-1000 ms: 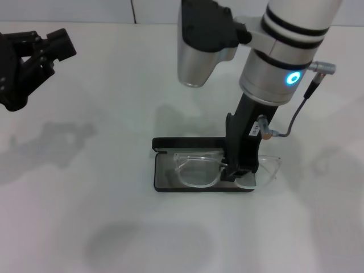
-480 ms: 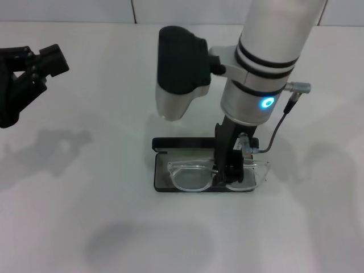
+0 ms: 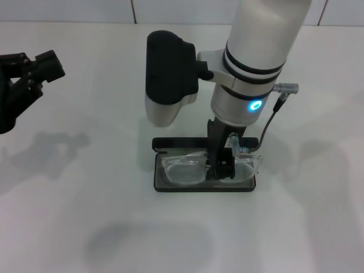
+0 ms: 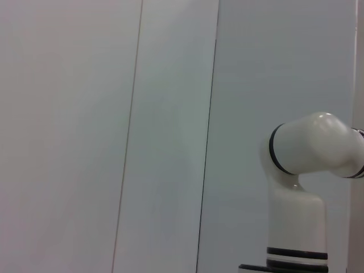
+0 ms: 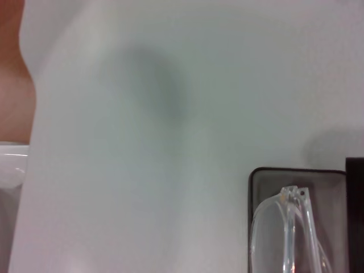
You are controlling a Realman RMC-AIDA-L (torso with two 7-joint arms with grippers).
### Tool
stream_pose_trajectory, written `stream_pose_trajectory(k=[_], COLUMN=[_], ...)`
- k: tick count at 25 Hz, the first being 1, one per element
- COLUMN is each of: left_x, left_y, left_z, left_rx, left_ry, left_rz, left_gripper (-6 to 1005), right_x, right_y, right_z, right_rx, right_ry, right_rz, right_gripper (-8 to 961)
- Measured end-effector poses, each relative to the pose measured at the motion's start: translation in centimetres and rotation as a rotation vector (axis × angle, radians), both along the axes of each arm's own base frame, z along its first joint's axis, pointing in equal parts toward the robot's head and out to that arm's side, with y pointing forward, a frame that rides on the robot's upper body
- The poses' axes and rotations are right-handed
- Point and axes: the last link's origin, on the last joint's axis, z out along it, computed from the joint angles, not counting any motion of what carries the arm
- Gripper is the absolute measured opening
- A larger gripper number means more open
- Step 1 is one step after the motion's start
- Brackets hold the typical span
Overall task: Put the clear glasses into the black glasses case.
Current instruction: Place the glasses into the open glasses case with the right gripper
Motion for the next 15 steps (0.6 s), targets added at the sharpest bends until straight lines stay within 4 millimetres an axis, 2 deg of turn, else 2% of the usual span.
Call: stream_pose_trajectory(k=[15], left_x=[-0.17], left_y=[0.11], left_z=[-0.1], left_rx=[-0.005], left_ry=[-0.004], left_rz=[-0.004], left_gripper=[76], right_x=[0.59], right_y=[0.2], right_z=[-0.76], right_rx=[0.015], right_ry=[-0.004], right_rz=[0.028], right_gripper=[125])
